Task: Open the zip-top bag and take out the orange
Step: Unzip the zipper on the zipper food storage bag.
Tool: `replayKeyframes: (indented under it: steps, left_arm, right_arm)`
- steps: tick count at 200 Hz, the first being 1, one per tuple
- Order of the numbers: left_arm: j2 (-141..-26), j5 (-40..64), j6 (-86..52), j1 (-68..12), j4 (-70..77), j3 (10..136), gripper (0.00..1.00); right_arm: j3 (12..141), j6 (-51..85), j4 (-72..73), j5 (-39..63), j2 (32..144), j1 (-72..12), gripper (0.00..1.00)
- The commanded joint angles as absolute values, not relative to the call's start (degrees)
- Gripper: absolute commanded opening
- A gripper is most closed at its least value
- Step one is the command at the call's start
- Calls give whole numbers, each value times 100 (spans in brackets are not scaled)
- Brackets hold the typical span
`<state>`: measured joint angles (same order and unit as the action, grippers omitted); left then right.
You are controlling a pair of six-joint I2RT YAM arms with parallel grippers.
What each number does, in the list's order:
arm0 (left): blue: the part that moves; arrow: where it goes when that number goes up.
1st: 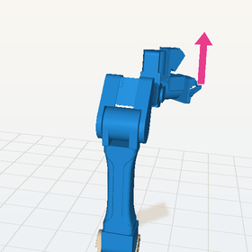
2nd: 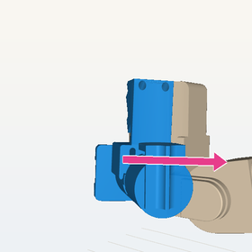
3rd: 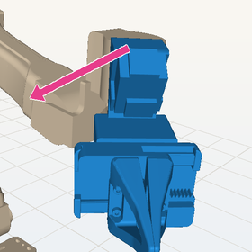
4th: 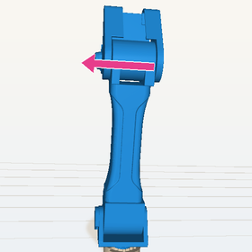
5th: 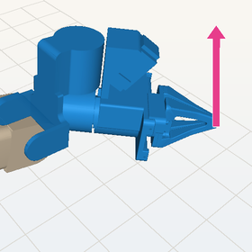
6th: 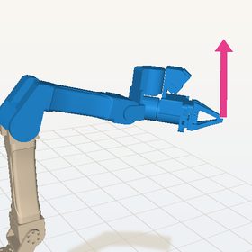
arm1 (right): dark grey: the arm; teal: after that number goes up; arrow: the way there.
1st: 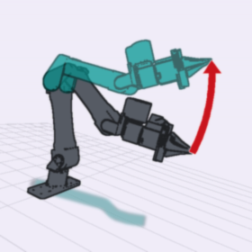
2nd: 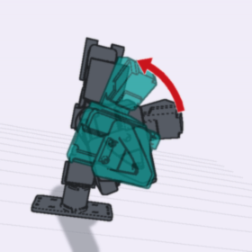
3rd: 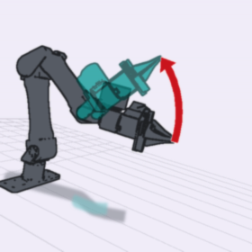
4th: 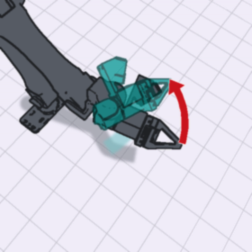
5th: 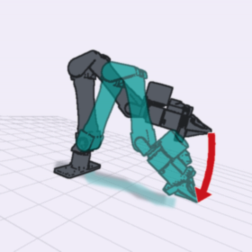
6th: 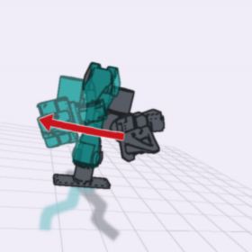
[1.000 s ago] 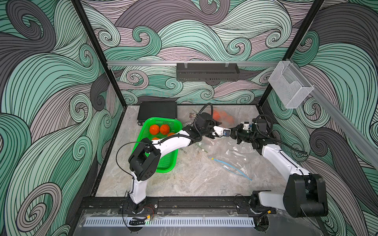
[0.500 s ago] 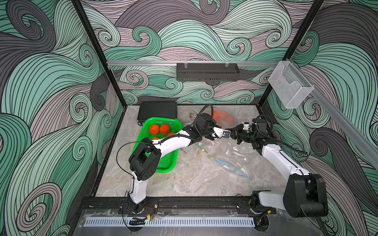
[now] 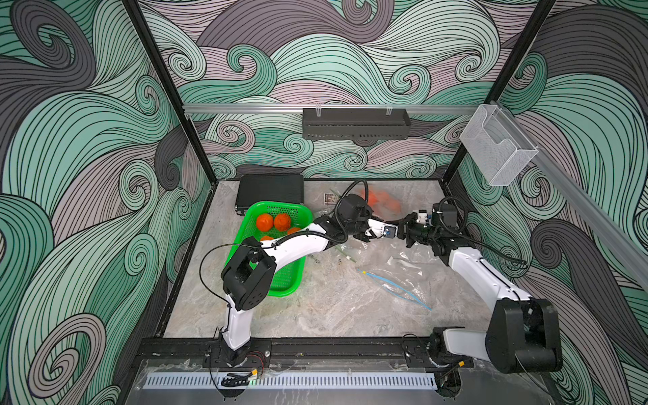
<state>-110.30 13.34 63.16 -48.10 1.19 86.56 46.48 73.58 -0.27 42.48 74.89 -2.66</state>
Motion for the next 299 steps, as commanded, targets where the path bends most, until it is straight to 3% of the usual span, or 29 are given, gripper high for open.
replayKeyframes:
  steps: [1, 30, 50, 89, 150, 256, 299]
  left_arm:
    - [-11039, 1407, 6267, -4838, 62, 8859, 12]
    - [-11021, 1374, 6247, -4835, -58, 8885, 8]
    - [-11094, 1355, 6095, -4831, -404, 9155, 0]
    - [-11180, 1266, 6064, -4829, -391, 9223, 0]
    - [-11210, 1345, 6065, -4830, -377, 9242, 0]
    - [-11268, 1334, 6043, -4832, -343, 9224, 0]
    - [-11222, 1321, 6047, -4828, -282, 9130, 0]
  right_arm:
    - [4735, 7400, -52, 4342, 7427, -229, 0]
    - [4762, 7377, 8, 4376, 7421, -152, 0]
    - [4764, 7250, 114, 4379, 7380, -40, 30]
    - [4561, 7602, 99, 4497, 7212, 4, 42]
    - [4683, 7825, 101, 4616, 7212, -94, 29]
    - [4737, 7980, 225, 4627, 7337, -343, 15]
    - [4744, 7956, 276, 4607, 7357, -336, 0]
